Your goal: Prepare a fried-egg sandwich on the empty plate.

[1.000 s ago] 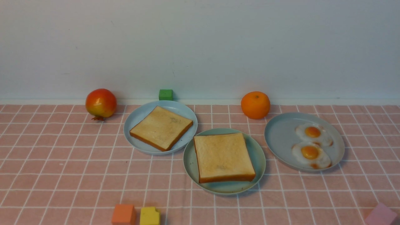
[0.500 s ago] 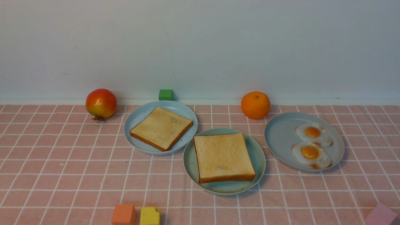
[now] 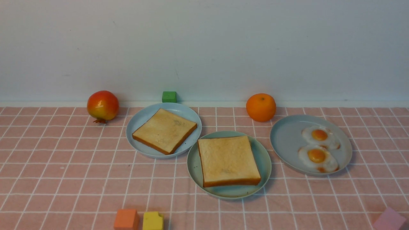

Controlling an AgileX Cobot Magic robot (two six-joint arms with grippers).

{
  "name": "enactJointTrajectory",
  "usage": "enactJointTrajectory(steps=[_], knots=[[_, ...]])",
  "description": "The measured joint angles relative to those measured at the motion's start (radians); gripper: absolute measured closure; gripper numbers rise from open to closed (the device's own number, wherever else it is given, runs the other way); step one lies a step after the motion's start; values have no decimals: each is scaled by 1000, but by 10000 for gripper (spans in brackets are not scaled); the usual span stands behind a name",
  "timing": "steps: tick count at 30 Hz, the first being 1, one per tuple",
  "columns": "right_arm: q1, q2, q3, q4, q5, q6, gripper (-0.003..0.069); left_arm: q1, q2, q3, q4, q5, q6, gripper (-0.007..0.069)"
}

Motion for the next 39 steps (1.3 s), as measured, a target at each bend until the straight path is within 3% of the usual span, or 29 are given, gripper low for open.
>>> enactJointTrajectory(steps=[39], knots=[[0, 0, 0, 0, 0, 0, 563, 0, 0, -1, 0, 3, 0, 612]])
